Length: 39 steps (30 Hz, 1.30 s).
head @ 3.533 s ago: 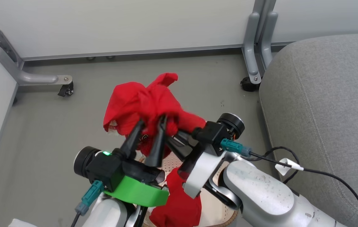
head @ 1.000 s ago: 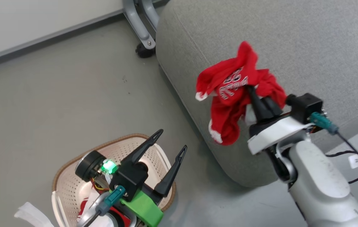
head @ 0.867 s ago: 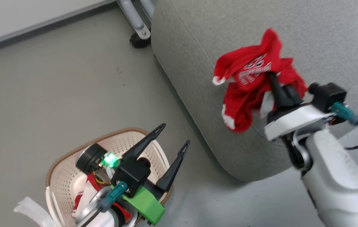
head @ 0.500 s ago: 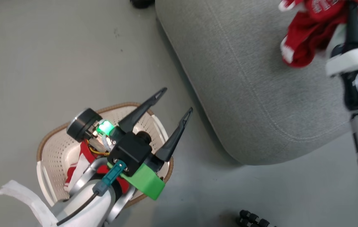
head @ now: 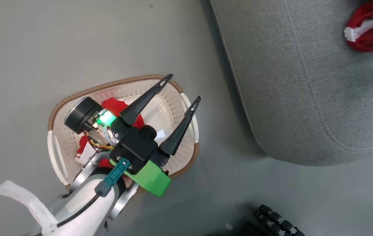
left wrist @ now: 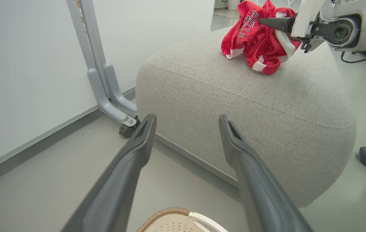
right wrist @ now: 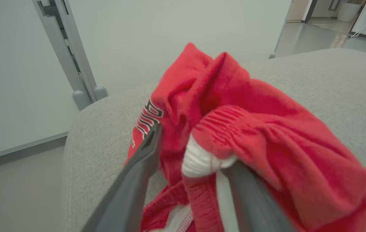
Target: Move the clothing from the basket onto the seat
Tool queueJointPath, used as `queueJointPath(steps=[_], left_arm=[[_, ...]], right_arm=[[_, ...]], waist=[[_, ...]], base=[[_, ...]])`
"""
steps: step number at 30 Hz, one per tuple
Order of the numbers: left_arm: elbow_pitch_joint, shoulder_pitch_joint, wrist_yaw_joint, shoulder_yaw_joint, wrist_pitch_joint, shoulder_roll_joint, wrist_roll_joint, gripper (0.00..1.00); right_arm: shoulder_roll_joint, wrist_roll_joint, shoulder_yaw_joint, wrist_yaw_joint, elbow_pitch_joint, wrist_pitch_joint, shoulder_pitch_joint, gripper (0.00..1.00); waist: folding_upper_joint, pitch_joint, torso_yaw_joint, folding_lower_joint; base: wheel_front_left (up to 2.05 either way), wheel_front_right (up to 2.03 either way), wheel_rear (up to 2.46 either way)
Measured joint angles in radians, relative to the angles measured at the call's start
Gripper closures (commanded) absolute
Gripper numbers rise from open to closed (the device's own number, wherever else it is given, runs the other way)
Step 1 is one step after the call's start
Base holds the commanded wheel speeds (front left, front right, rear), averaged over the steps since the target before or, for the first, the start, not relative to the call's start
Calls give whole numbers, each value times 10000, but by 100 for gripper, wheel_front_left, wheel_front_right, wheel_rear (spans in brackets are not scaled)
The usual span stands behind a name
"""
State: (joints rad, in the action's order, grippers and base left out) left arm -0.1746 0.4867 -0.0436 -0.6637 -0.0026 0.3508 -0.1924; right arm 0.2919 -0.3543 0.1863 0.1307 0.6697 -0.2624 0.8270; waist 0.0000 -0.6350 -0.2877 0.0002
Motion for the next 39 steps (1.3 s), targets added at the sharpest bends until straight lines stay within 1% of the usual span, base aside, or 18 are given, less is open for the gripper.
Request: queueJointPath(steps=[3,7,11,15,20,27,33,39], left_arm=[[128,1,13,-19,-75,-12,-12,0],[282,-5,46,-77,-188,-86,-79,0],[439,-84,253,-33,-552,-127,-71,0],[591,-317,548,136,-1039,-171,-81,0],[972,-718,940,330,-1661,-391,-326,0],[1523,-1372,1478,748,-2284,-683,-686,0],[1914,-1813,1778,1340,-2543,-855,-1049,0],[2086,-2395,1942,2276,-2600,-957,-1258,0]], right_arm=[[-297,73,199,0,-13,0,-477,0],[-650,280,405,0,-443,-2,-1270,0],[-1118,460,516,0,-1078,0,-2119,0],[-1482,821,357,0,-1985,-2,-2903,0],[-1766,1346,-54,0,-3122,-2,-3894,0],[-2010,1749,-1151,2,-4523,0,-5105,0],[-2054,1958,-1839,0,-5277,0,-5897,0],[-2040,2115,-2113,0,-5956,364,-6495,0]], waist=[[0,-81,102,0],[0,74,93,0],[0,366,37,-1],[0,706,14,-2],[0,1213,87,-2],[0,2053,391,-2],[0,2668,944,-3],[0,3264,1559,-3]], base=[[0,0,0],[0,0,0],[0,0,0],[0,0,0],[0,0,0],[0,0,0],[0,0,0],[0,0,0]])
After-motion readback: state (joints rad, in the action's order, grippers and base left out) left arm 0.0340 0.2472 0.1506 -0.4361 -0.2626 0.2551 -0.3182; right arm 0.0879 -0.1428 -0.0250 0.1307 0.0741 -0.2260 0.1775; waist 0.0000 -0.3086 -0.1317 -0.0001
